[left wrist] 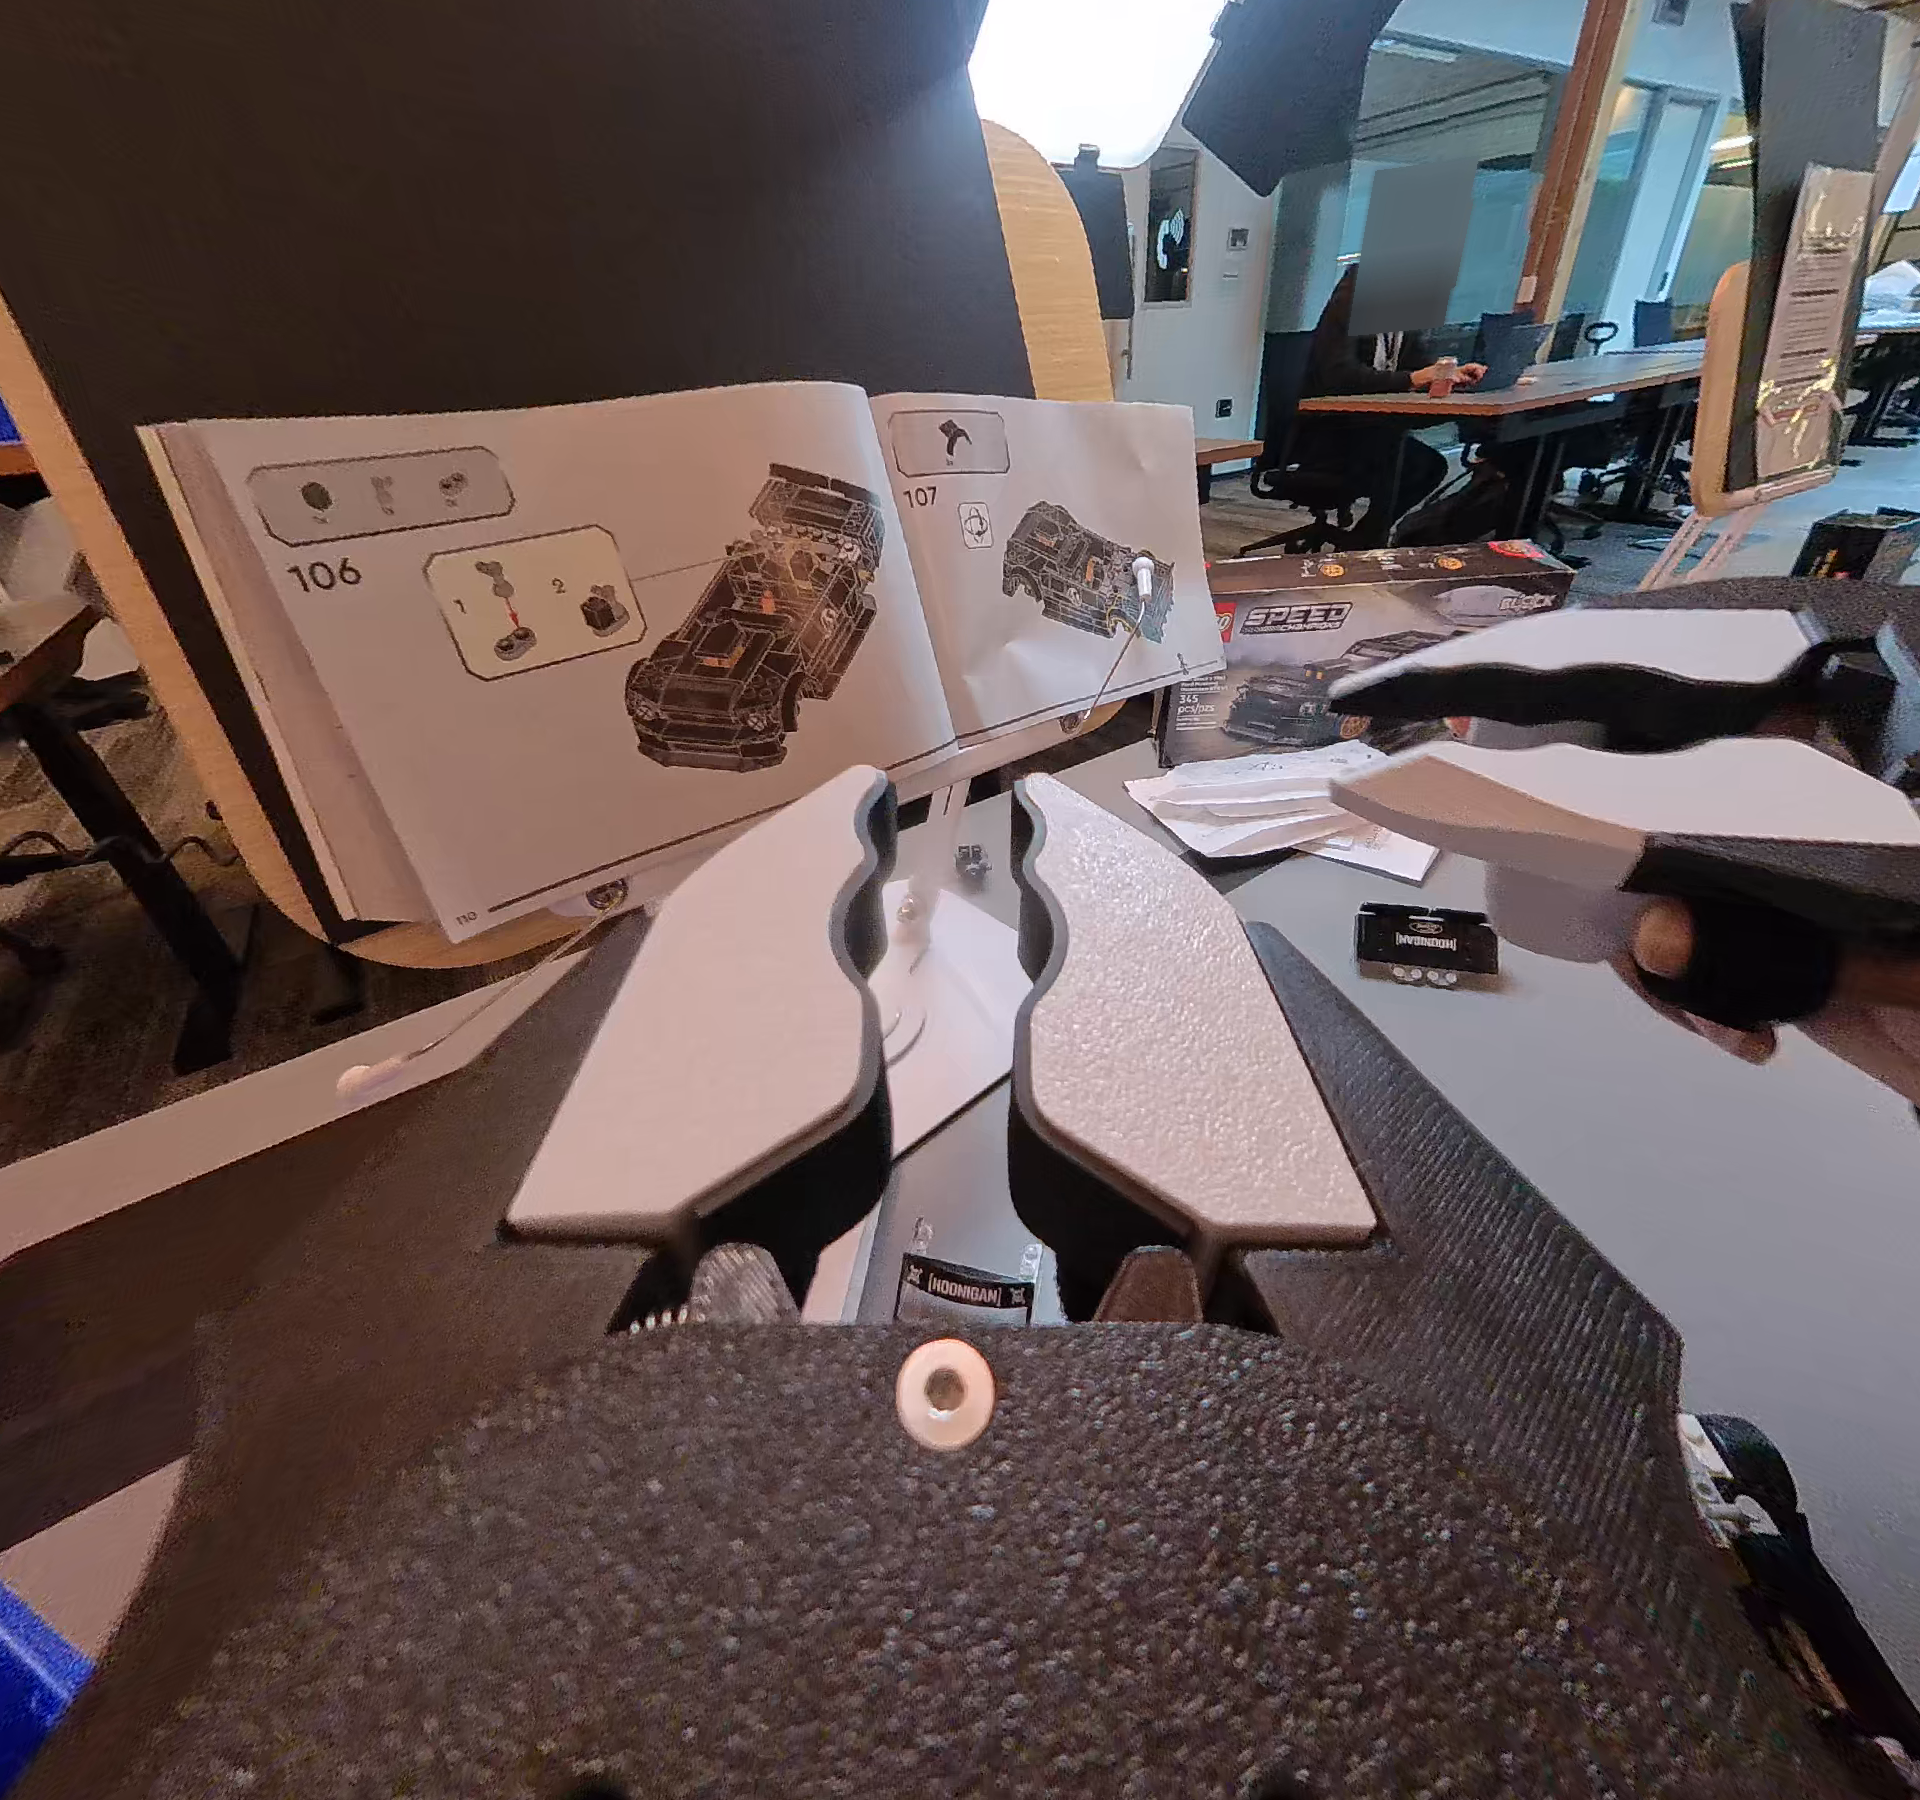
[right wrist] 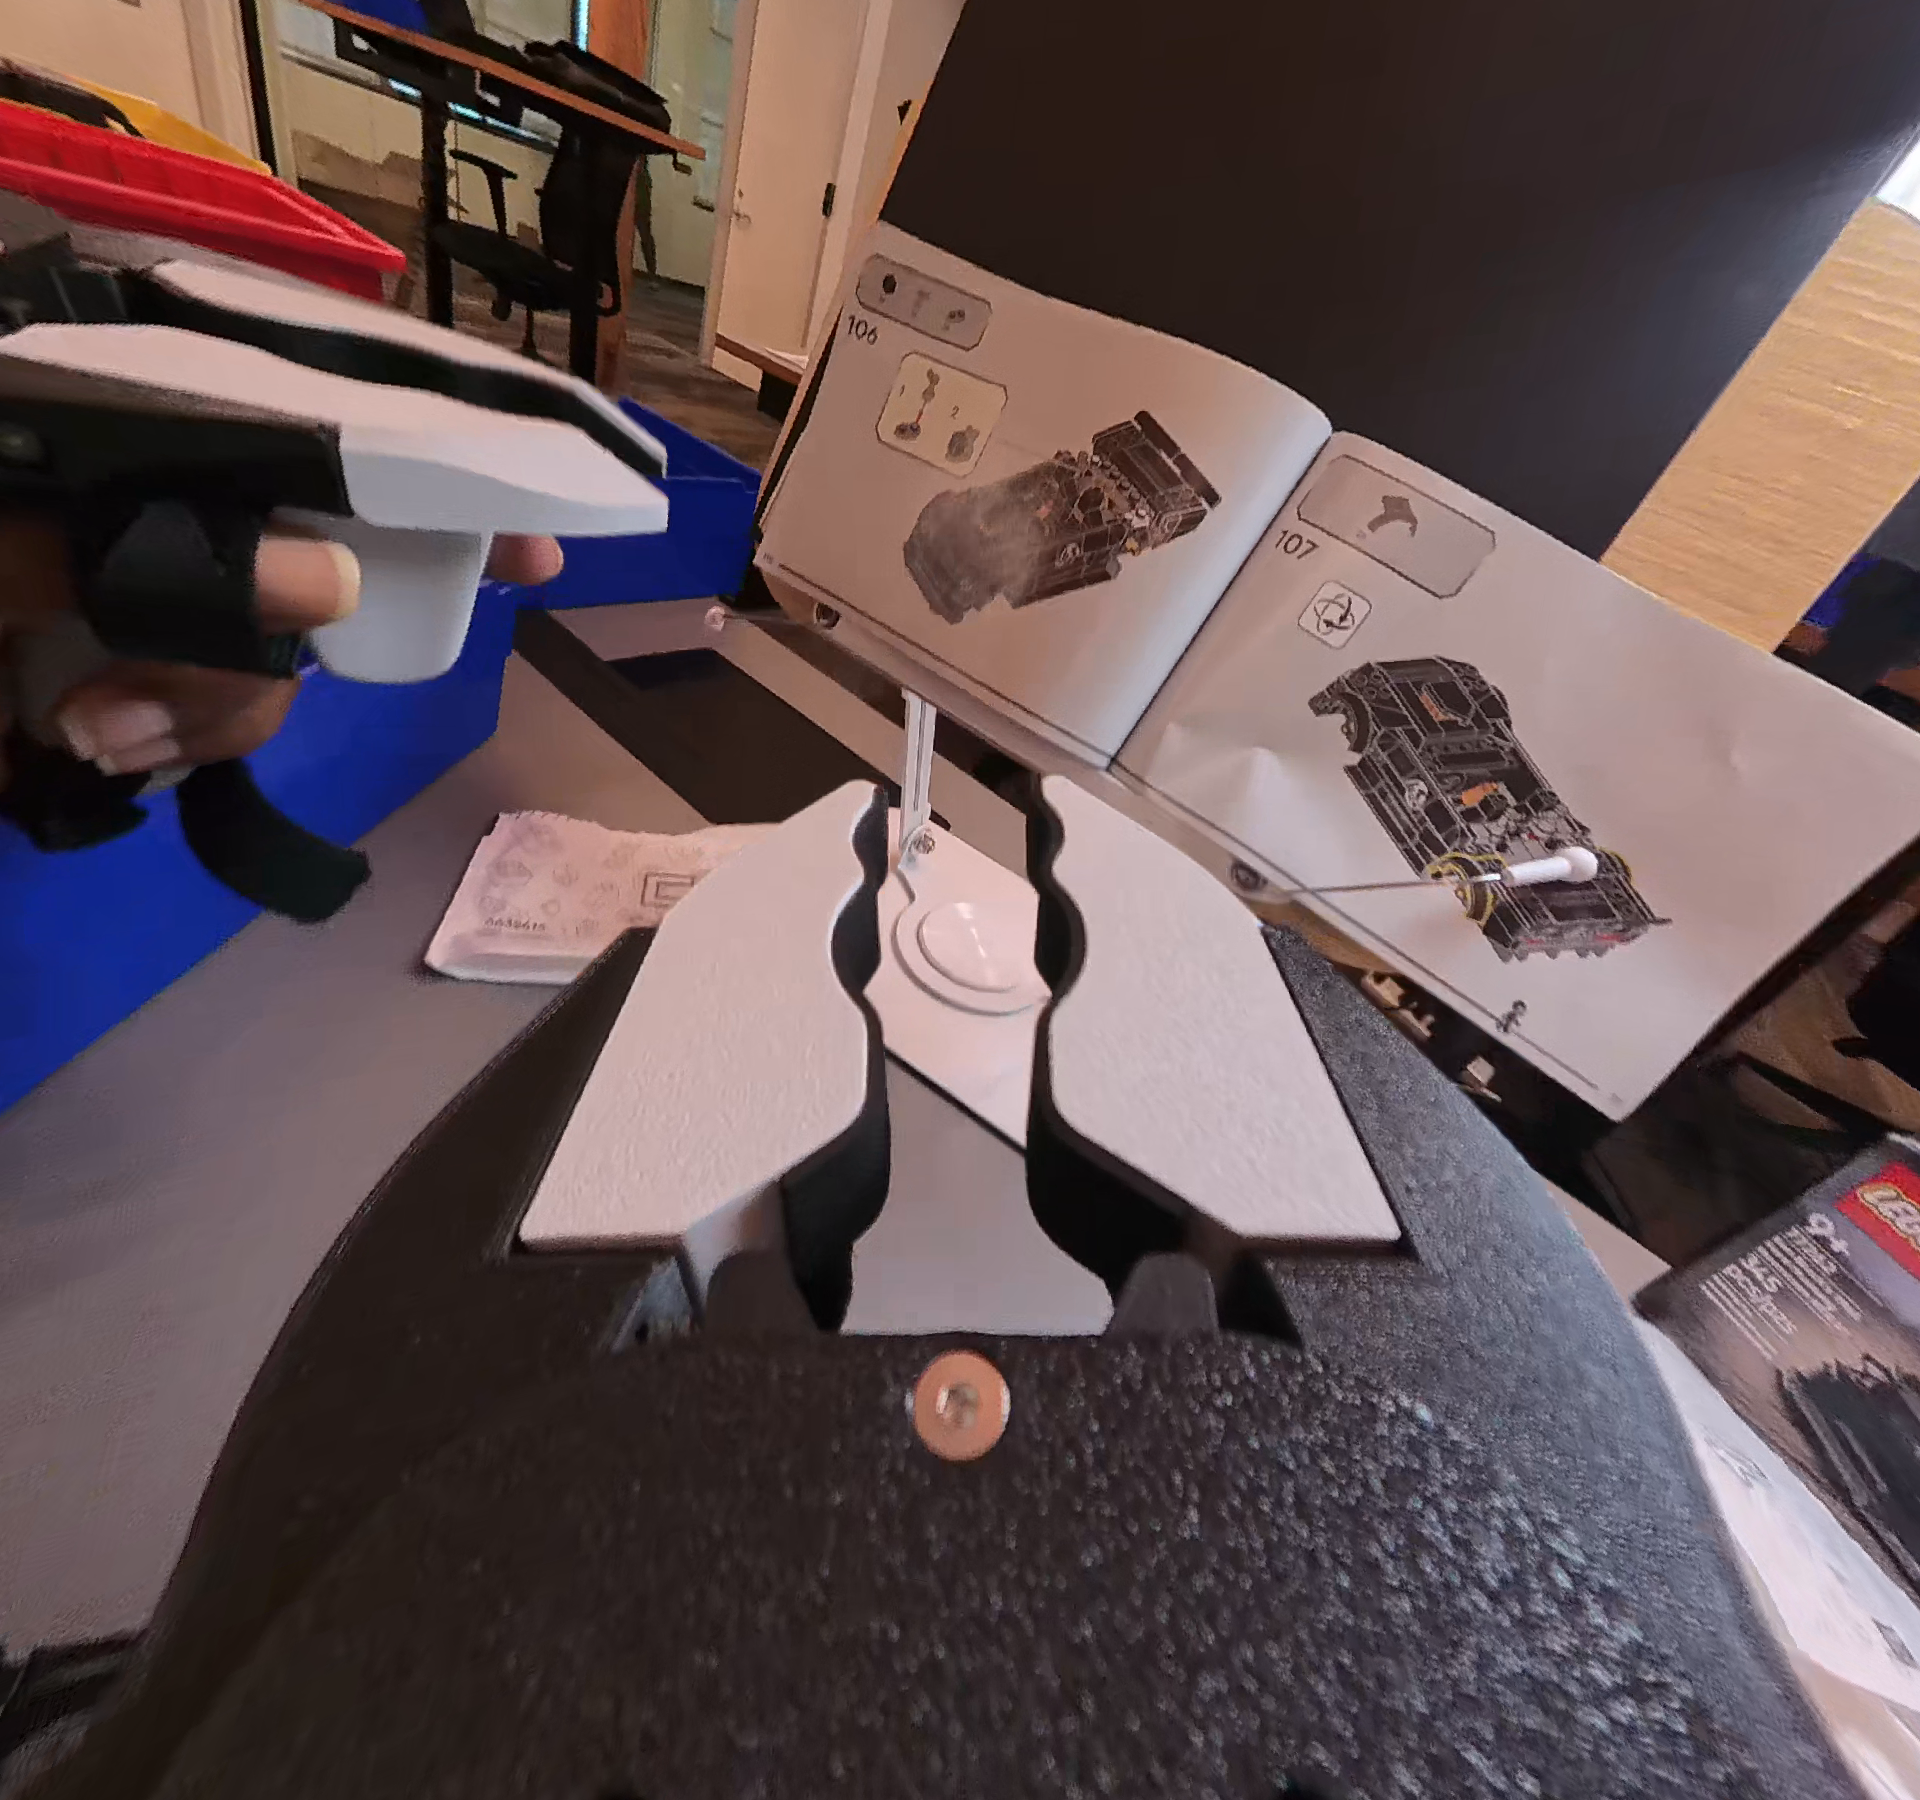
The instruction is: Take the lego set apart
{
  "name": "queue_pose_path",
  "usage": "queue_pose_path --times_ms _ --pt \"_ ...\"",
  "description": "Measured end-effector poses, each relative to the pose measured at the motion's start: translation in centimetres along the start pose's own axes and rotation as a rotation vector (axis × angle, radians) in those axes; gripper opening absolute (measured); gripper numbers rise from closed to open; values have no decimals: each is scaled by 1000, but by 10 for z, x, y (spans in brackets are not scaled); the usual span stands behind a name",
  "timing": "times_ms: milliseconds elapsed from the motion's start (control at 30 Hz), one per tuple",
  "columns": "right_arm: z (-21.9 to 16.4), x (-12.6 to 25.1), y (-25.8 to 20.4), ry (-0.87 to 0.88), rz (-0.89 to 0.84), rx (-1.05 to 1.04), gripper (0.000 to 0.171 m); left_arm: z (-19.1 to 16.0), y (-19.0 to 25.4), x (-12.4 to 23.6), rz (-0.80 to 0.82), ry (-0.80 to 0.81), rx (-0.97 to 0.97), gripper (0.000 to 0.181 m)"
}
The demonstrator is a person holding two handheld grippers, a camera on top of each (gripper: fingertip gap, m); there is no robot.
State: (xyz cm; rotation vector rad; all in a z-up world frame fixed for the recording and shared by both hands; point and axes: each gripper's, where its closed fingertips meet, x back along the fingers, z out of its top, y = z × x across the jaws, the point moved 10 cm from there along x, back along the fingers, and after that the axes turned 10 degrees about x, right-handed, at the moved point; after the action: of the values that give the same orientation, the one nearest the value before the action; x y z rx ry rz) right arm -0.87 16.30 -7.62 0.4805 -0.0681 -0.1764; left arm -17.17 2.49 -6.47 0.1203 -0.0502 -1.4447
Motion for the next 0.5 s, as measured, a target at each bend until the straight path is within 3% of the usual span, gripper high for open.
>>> queue_pose_path --times_ms 333,500 --pt "-31 45 -10 -142 183 34 20 11 12 7 -40 -3 -34 21" --pt "-60 65 -24 -278 434 54 20 20 31 14 -147 -69 -64 26"
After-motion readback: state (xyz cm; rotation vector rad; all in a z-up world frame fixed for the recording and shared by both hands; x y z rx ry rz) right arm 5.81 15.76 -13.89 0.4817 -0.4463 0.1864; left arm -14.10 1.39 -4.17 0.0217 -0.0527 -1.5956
